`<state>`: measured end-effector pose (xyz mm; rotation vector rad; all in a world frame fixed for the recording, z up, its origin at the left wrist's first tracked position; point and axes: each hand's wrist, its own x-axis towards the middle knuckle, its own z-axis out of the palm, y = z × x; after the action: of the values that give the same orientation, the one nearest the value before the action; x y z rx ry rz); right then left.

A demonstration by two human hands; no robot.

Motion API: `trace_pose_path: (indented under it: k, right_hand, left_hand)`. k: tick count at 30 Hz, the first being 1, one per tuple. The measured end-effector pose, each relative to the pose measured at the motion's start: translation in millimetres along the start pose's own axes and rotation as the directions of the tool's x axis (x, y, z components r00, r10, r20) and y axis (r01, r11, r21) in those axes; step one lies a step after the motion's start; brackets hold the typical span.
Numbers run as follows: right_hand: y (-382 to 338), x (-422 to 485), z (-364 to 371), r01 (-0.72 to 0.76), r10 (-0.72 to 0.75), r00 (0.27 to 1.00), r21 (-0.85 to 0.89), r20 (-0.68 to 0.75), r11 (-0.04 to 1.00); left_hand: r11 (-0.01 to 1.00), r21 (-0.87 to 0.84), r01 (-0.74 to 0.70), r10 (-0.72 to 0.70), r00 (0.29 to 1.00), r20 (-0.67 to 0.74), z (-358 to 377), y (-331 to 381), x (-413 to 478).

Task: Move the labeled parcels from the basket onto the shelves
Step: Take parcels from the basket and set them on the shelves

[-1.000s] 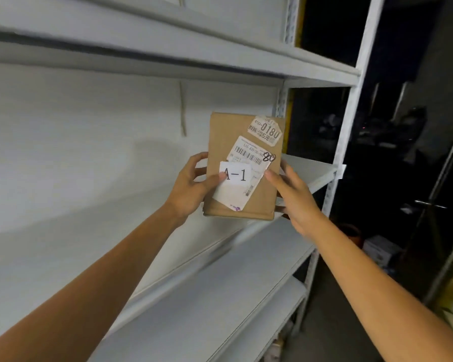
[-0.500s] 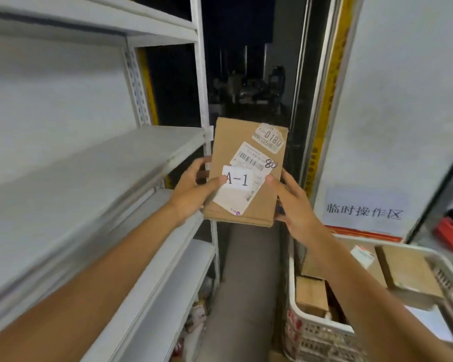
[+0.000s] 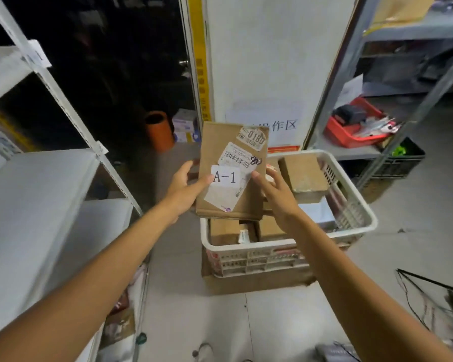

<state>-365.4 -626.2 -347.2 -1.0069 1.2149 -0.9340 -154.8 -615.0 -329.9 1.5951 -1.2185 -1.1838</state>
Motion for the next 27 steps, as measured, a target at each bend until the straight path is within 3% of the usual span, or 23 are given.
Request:
trace_pose_path:
  k: [6,15,22,27]
  right_hand:
    - [26,39,-44,-0.153,0.154,0.983,0.016,-0.105,0.988]
    - [21,110,-86,-0.279,0.267,0.938,-0.022,-0.218,0.96]
    - [33,171,-117,-0.34,0.313,0.923,-0.094,-0.223,0.936]
    - [44,227,-138,-0.363,0.33,0.917,-0.125,-0.225,0.924]
  left_hand:
    - [0.995,-0.023,0.094,-0.088,0.98,0.177,48,-23,64]
    - [0.984,-0.022,0.178,-0.163,0.939,0.303,102,-36,162]
    - [0.963,0.042,0.265,-0.265,0.913,0.312,138,-54,216]
    - [0.959,0.128,0.251,-0.276,0.929,0.248,167,-38,234]
